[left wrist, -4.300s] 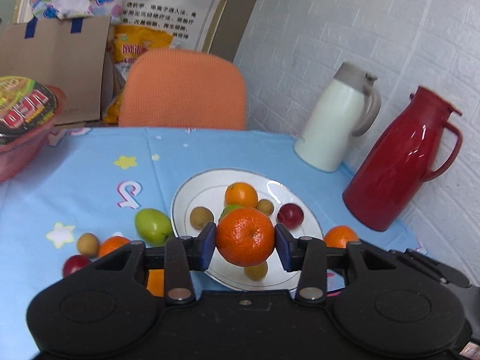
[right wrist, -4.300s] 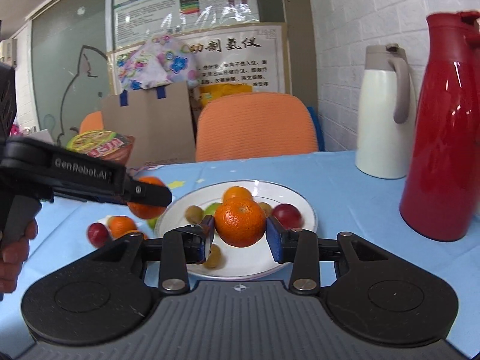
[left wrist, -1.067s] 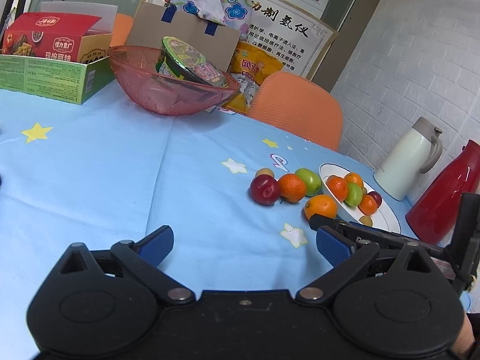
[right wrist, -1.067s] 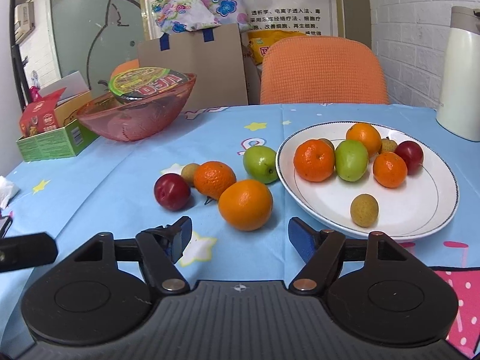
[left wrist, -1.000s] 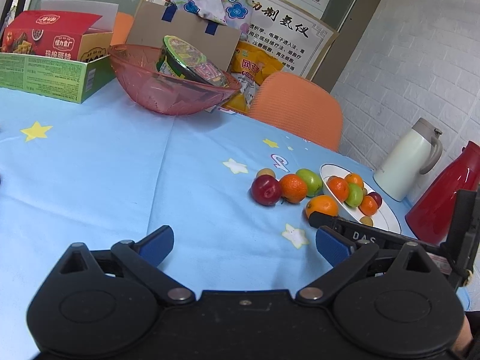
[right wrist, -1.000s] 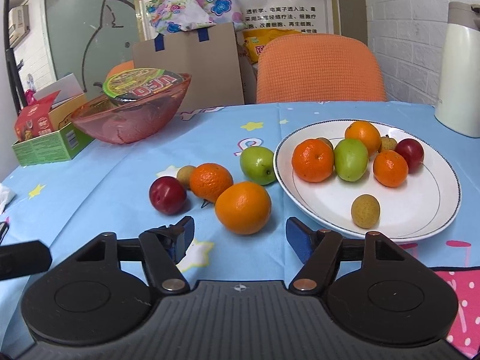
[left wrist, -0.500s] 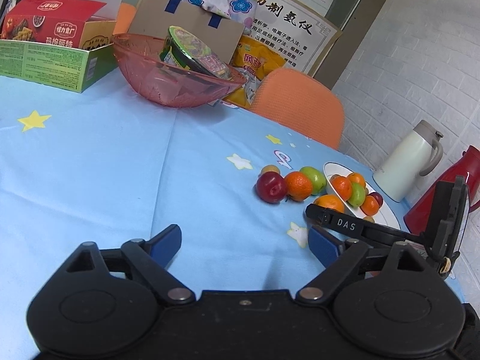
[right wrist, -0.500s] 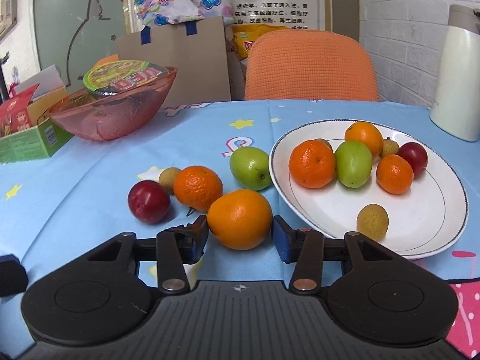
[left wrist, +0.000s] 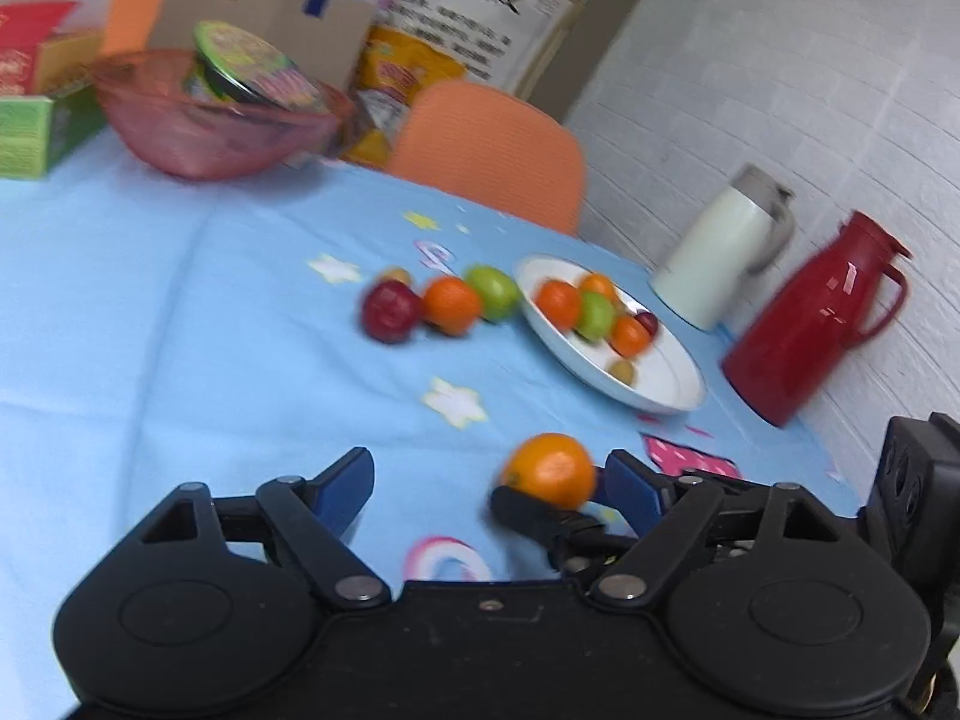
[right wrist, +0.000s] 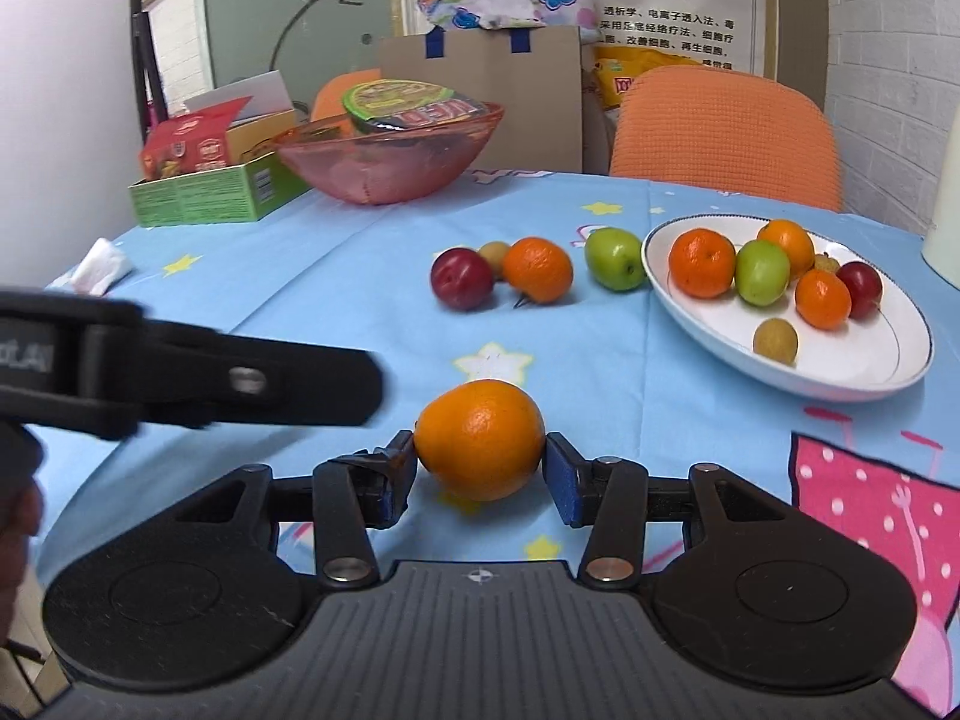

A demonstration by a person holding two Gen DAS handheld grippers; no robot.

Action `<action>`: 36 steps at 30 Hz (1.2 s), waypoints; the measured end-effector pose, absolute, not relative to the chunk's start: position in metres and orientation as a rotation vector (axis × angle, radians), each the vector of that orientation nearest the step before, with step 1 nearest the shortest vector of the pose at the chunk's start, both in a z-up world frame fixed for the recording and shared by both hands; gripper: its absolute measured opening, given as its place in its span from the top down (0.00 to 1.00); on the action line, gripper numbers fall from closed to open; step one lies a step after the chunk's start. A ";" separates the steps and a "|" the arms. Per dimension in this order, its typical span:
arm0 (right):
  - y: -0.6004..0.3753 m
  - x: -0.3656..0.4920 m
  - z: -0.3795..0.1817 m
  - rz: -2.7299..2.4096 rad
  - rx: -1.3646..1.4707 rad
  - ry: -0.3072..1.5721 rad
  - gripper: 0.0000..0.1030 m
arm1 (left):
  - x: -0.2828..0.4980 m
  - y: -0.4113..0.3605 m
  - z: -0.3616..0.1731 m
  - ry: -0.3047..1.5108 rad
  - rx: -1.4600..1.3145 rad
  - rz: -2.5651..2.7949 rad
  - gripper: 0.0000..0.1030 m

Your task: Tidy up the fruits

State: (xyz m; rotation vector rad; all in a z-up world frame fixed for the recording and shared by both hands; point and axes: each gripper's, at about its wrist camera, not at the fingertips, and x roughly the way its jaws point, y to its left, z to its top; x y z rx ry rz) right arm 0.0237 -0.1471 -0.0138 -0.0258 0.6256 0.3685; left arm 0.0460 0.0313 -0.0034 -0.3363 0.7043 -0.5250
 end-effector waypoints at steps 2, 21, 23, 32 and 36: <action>-0.148 0.018 -0.015 0.381 -0.023 0.629 0.24 | 0.049 0.022 -0.008 0.746 -0.361 -0.564 0.00; -0.165 -0.005 -0.014 0.407 0.006 0.578 0.17 | 0.048 -0.014 -0.013 0.802 -0.290 -0.578 0.05; -0.166 -0.005 -0.016 0.410 0.012 0.582 0.17 | 0.048 -0.015 -0.015 0.810 -0.288 -0.576 0.05; -0.175 -0.005 -0.005 0.387 -0.011 0.543 0.24 | 0.051 -0.029 -0.005 0.776 -0.266 -0.594 0.05; -0.187 0.007 0.009 0.358 -0.001 0.493 0.24 | 0.065 -0.045 0.012 0.726 -0.233 -0.622 0.05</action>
